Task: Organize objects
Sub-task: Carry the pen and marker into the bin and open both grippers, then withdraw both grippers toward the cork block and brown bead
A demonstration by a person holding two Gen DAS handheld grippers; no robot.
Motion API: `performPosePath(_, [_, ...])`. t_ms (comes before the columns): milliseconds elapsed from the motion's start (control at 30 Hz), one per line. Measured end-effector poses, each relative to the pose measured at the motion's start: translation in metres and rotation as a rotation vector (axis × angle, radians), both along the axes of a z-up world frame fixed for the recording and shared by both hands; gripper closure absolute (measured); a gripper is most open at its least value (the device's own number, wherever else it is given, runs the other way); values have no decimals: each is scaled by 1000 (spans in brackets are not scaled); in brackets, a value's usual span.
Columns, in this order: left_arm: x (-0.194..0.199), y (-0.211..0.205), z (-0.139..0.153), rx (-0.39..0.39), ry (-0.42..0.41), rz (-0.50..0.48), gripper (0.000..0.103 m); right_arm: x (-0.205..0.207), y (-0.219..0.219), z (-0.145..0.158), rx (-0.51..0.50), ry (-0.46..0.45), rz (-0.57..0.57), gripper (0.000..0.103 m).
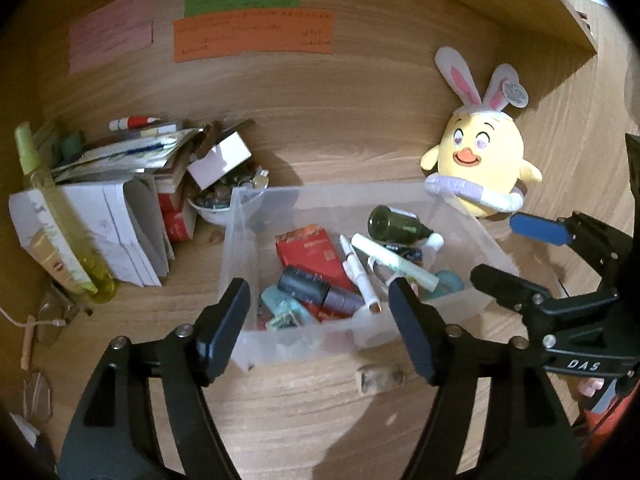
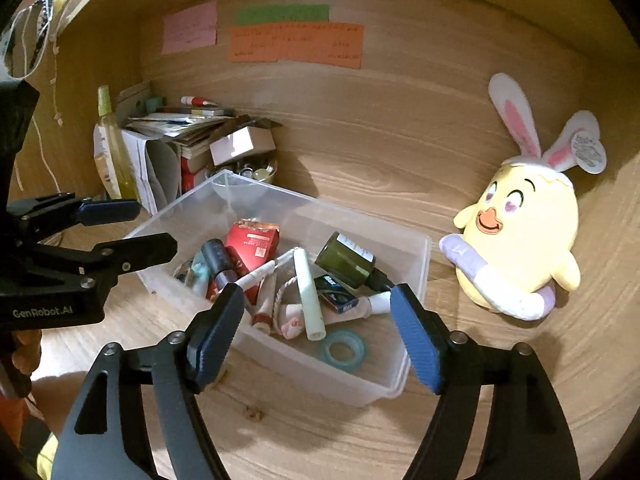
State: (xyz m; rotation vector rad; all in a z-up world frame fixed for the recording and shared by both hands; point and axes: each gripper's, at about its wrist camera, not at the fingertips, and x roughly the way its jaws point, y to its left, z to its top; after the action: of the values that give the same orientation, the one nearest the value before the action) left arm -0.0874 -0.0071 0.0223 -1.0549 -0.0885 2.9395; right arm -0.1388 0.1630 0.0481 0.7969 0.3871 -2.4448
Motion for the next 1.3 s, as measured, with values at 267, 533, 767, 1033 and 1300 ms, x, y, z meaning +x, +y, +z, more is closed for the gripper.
performPosePath(267, [14,3,-23,-4,-72,-15,26,19,11,-7,4,-11,14,29])
performPosePath(533, [13,13,-54,5,-170,-47,26,32,19,-25,13,-66,26,29])
performPosePath(767, [5,23,-74,42,-242,-95,26,37,26,-48,12,-116,33,37])
performPosePath(1033, [-4,36,-78,49,-261,-146,27,32,14,-72,53,-211,105,63])
performPosePath(1300, [-11,38,-80,69,-267,-167,42,26,-4,-86,83,-247,154,75])
